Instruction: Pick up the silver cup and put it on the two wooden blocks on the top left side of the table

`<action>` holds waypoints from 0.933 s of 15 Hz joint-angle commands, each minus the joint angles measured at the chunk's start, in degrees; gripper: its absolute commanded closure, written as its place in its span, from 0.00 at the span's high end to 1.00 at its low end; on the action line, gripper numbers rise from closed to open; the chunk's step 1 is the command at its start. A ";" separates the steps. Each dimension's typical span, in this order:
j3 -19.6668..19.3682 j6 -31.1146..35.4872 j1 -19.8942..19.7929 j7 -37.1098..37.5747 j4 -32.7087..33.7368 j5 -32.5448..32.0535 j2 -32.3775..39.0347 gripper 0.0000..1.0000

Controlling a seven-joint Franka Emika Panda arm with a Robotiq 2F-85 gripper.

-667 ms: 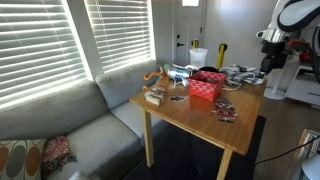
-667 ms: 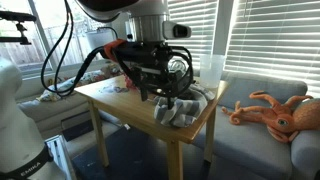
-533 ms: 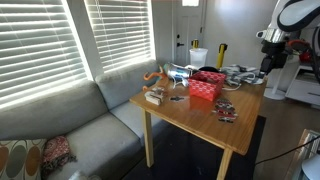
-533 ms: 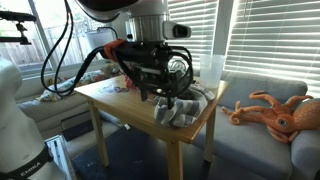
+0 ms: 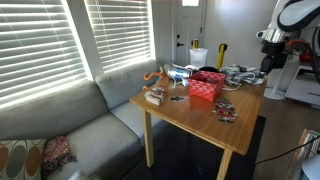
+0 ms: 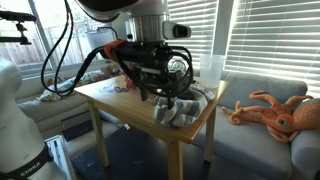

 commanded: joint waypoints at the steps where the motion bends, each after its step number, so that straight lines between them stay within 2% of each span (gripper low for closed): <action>1: 0.84 -0.02 -0.81 -0.45 0.04 0.62 0.15 1.00; 3: 1.91 -0.28 1.03 0.01 3.02 2.34 0.84 1.00; 7: 7.09 -2.41 5.40 5.76 11.31 7.93 2.42 1.00; 10: 11.56 -5.54 7.89 13.63 19.07 12.23 6.10 1.00; 12: 15.26 -7.12 8.16 20.23 24.54 12.23 9.96 1.00; 14: 19.85 -7.52 7.11 29.43 30.46 9.21 14.79 1.00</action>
